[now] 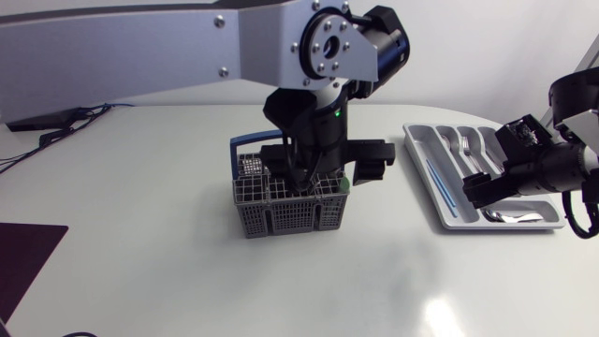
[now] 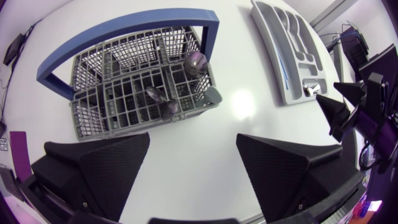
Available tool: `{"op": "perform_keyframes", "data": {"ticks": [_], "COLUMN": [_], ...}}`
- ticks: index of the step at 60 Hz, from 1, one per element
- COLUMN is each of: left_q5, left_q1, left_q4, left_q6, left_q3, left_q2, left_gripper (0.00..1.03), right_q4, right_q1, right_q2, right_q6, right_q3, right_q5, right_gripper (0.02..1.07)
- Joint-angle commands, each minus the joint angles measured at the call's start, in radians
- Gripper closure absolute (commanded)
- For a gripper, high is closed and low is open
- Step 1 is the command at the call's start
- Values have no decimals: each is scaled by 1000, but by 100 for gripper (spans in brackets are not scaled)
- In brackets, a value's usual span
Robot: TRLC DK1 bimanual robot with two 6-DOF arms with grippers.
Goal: Unload the cutlery basket into the drawer organizer.
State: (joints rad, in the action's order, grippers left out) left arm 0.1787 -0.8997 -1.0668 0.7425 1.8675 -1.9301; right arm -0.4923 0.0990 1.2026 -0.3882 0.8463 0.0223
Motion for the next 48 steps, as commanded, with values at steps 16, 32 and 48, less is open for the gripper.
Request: {"op": "perform_keyframes", "data": {"ticks": [16, 32, 48], "left_q5": [-48, -48, -45], "left_q1": [8, 10, 12], "left_q4": [-44, -137, -285], "left_q6": [210, 282, 319], "left_q3": [160, 285, 481], "left_q2": [-109, -201, -325], "left_gripper": [13, 13, 18], "right_q4": [9, 20, 34], "right_q1": [-4, -4, -1], "right_q2": [-6, -5, -3], "right_q6": [29, 32, 31], "right_q3": [-50, -72, -92], "right_q5": [-4, -4, -4], "right_gripper": [9, 10, 10]}}
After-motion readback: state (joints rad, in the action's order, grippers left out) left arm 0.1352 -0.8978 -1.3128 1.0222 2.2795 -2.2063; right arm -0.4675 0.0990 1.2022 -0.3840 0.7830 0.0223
